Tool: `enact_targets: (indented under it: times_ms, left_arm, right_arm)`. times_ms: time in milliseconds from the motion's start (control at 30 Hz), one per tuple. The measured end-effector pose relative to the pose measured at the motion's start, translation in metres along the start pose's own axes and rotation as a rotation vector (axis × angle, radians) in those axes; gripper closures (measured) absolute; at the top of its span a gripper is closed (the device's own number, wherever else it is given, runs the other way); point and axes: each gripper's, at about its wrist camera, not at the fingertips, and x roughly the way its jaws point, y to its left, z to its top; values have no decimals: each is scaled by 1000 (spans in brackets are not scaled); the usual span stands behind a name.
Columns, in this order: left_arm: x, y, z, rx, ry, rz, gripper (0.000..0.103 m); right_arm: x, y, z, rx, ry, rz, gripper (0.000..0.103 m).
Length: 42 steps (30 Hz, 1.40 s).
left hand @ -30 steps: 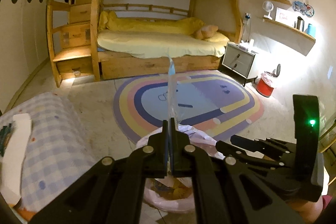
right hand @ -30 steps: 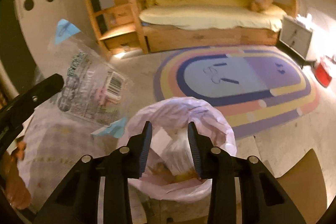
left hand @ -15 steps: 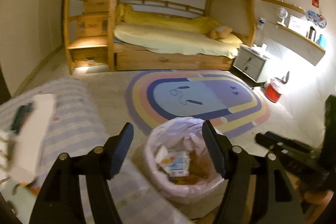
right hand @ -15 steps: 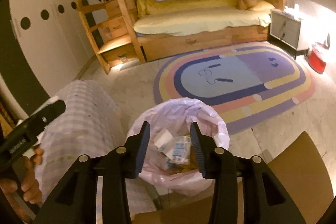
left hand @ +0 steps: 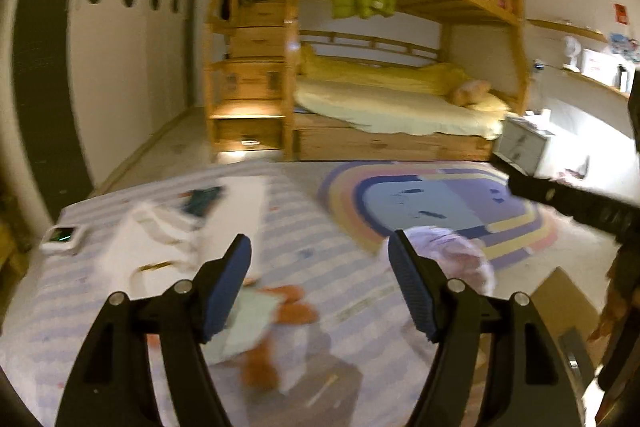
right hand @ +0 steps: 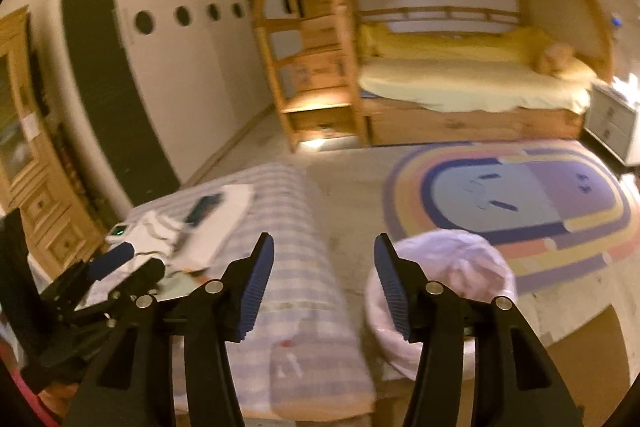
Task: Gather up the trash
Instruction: 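Move both open tools back over the table, then grasp the white paper bag with brown lines with the left gripper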
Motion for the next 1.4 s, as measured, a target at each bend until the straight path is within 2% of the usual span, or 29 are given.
enact_targets:
  times_ms: [100,267,400,567,667,800,1100,1267,1400]
  left_arm:
    - [-12,35,-7,-40,16,69,34]
    - [-32,88,-17,-124,14,169,34]
    - [-39,123,-29,-170,48,261,33]
    - [-36,154,-42,-223,106,313,33]
    - [-31,162,-46,-232,128,315,33]
    - [-22,159,-44,-230,146,279,33]
    - [6,127,-36,-185,186,214,36]
    - [21,123,-31,-197,208,205,47]
    - [38,123,-28,-203,247,199,56]
  right_arm:
    - [12,31,3,-35,13,40,45]
    - [43,80,6,-88,31,119,45]
    - [69,102,3,-134,51,142,45]
    - [93,117,-12,-180,80,169,45]
    - [99,120,-16,-199,98,150,45]
    - [104,118,-16,-193,119,136,45]
    - [103,104,-19,-184,135,90,46]
    - [107,102,-20,-188,160,98,67]
    - [107,104,-21,-201,159,102,69]
